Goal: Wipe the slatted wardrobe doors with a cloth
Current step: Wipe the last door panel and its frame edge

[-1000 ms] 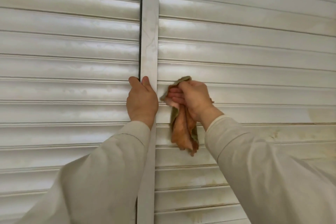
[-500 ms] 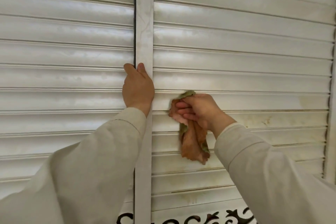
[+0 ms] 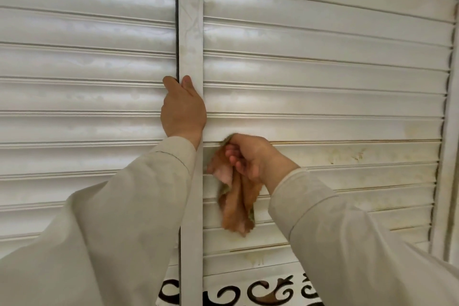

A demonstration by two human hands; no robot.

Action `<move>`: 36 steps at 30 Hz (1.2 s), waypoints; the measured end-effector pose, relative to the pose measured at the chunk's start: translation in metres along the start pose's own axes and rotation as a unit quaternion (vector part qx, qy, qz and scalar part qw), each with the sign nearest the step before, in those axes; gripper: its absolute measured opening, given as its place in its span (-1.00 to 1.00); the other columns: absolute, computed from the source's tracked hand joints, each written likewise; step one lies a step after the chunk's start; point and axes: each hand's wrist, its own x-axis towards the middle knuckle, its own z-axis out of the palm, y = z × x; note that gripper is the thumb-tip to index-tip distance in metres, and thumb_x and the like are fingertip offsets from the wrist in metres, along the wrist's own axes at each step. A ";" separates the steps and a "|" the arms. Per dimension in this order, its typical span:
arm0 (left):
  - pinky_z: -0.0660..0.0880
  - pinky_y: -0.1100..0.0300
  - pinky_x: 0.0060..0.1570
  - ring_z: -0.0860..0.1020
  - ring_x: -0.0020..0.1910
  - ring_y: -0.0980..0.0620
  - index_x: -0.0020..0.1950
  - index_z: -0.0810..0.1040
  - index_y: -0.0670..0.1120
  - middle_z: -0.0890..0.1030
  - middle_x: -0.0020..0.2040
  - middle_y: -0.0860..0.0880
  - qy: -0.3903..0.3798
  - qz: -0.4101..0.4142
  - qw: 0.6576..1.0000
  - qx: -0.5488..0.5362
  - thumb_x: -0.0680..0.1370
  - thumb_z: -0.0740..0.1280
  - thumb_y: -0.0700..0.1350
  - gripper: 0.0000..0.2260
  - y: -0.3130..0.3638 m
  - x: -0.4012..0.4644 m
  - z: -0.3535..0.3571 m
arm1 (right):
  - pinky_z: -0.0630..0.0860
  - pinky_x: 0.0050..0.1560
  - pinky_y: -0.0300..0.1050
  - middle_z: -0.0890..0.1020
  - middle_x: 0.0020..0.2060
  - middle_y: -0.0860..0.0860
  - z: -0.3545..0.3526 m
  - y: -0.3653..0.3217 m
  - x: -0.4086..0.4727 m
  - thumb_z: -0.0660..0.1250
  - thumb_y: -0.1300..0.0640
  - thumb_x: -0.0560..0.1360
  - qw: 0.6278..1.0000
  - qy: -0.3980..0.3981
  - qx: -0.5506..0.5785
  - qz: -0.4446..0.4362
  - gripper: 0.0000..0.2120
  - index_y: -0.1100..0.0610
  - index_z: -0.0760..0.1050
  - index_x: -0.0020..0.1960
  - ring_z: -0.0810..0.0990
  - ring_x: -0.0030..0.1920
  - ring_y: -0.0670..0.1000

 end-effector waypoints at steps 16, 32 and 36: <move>0.49 -0.02 -0.11 0.57 -0.13 -0.23 0.22 0.30 -0.17 0.56 -0.14 -0.13 0.002 -0.009 1.000 0.004 0.70 -0.03 0.10 -0.64 0.000 0.000 0.001 | 0.06 -0.69 -0.36 0.32 -0.68 -0.08 0.032 -0.001 -0.006 0.14 0.14 0.62 0.994 -0.043 -0.036 0.090 -0.63 0.11 0.36 -0.36 0.18 -0.71 -0.13; 0.33 0.08 -0.18 0.46 -0.23 -0.14 0.22 0.31 -0.19 0.50 -0.17 -0.09 0.026 0.005 1.000 0.017 0.71 -0.03 0.09 -0.64 -0.005 0.002 0.001 | -0.01 -0.75 -0.37 0.24 -0.75 -0.07 -0.077 -0.009 0.011 0.00 0.28 0.61 0.987 0.114 0.102 0.051 -0.63 0.10 0.25 -0.37 0.12 -0.78 -0.14; 0.32 0.08 -0.17 0.45 -0.23 -0.13 0.24 0.31 -0.18 0.50 -0.16 -0.09 0.034 -0.001 0.999 0.021 0.70 -0.03 0.09 -0.64 -0.003 -0.001 0.005 | 0.11 -0.68 -0.41 0.29 -0.73 -0.08 -0.113 -0.006 0.016 0.06 0.16 0.61 0.983 0.120 0.104 0.087 -0.68 0.07 0.29 -0.32 0.20 -0.77 -0.11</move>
